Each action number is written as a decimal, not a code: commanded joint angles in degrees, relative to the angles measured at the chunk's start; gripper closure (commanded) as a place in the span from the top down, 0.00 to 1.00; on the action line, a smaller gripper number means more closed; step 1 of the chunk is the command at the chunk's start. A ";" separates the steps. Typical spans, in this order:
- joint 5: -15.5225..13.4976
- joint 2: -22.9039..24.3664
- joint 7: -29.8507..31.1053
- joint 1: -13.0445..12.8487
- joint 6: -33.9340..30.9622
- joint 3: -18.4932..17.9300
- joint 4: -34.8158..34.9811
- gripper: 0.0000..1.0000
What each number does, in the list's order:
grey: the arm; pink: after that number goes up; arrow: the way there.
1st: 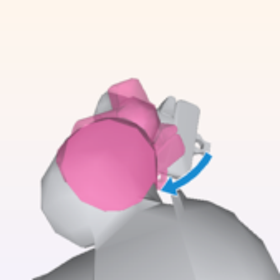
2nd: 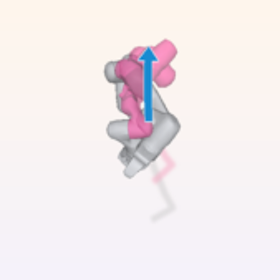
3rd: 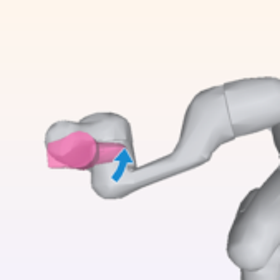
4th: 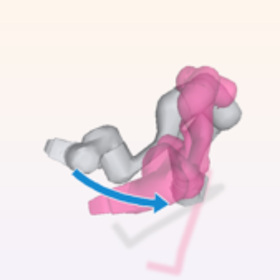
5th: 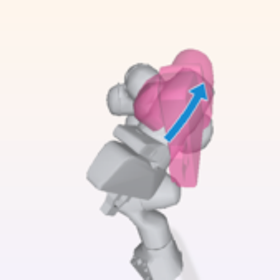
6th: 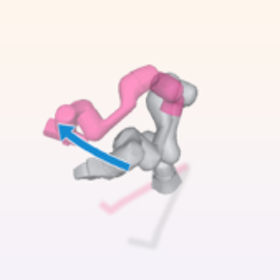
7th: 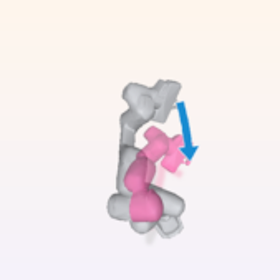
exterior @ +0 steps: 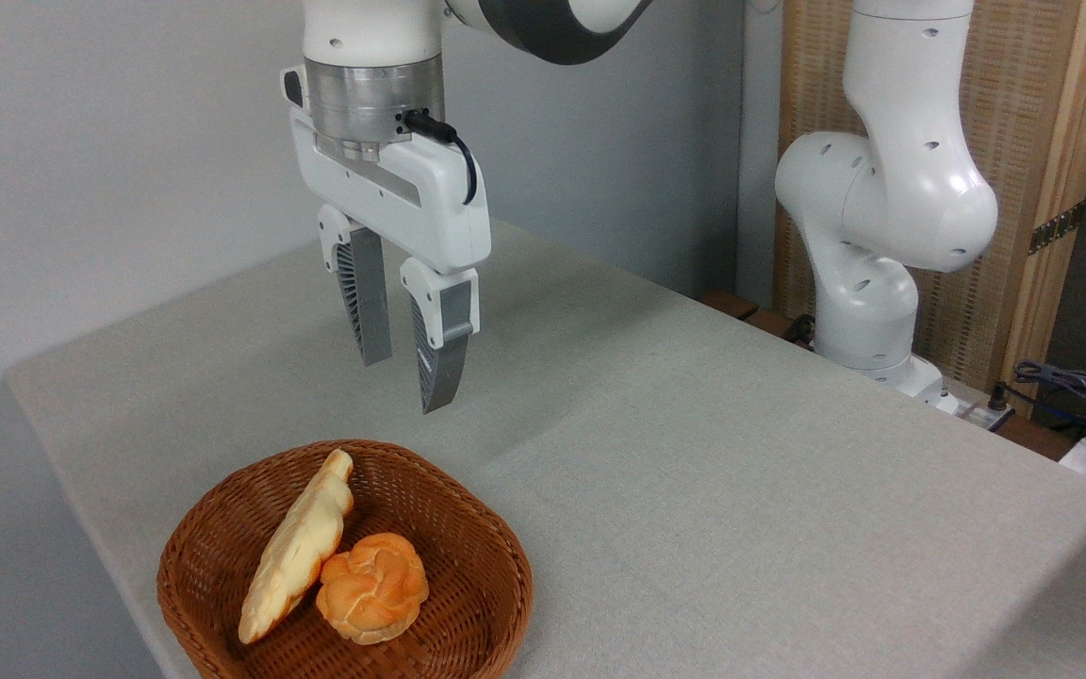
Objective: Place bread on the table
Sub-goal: 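Move the open gripper toward the wicker basket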
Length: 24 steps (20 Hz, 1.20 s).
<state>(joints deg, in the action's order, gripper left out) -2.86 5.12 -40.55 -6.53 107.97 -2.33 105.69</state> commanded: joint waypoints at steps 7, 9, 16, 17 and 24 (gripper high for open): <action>-0.83 -0.02 0.47 -0.06 -0.66 -0.22 -0.66 1.00; -0.92 -0.10 0.82 -0.06 -0.05 -0.22 -0.66 1.00; -3.46 -1.24 11.97 -0.14 6.53 -0.05 -0.66 1.00; -3.47 -1.77 13.29 -0.14 7.51 -0.05 -0.66 1.00; -10.67 -8.18 22.69 -0.06 15.86 -0.48 -0.39 1.00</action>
<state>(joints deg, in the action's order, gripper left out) -10.50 -0.36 -22.98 -6.51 120.52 -2.34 105.77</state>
